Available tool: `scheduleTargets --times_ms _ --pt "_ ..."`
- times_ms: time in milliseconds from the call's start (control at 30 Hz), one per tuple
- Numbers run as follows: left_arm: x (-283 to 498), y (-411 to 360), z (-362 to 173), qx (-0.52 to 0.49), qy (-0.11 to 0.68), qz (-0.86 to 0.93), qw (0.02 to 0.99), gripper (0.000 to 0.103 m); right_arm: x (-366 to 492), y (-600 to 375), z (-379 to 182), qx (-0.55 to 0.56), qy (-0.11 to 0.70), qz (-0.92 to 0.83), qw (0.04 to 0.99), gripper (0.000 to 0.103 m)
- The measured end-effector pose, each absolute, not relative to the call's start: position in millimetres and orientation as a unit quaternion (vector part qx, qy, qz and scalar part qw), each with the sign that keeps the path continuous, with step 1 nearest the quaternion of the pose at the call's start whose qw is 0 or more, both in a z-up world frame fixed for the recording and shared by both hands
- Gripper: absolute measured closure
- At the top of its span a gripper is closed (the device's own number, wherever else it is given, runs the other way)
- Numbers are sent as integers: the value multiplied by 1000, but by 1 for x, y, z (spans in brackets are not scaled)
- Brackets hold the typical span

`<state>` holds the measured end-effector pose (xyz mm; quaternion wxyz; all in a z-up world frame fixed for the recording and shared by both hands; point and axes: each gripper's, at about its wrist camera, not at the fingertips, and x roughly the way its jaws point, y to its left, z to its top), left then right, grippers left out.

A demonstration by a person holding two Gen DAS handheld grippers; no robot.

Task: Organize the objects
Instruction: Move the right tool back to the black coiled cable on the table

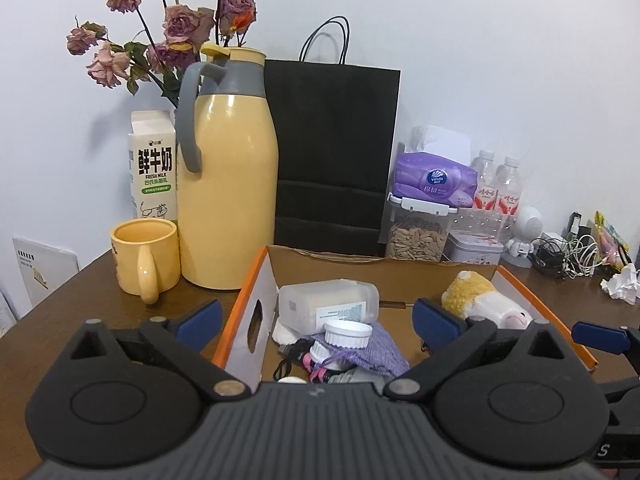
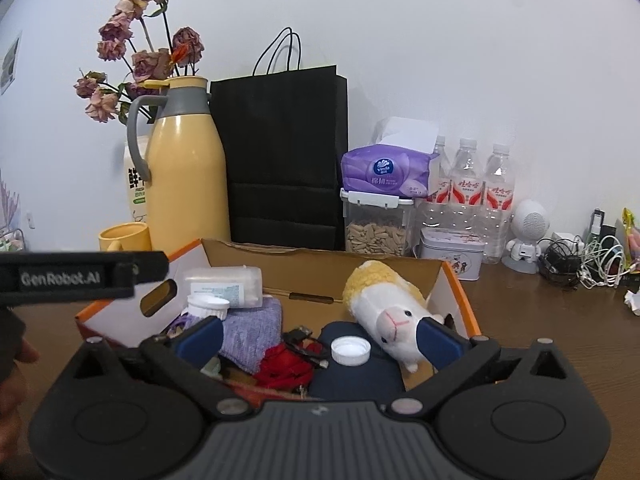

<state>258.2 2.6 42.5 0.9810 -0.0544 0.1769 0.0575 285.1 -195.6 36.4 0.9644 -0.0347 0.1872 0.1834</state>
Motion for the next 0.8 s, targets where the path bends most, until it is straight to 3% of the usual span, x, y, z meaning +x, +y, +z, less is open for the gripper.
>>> scheduleTargets --times_ms 800 --pt "179 18 0 -12 237 43 970 0 207 -209 6 -77 222 214 948 0"
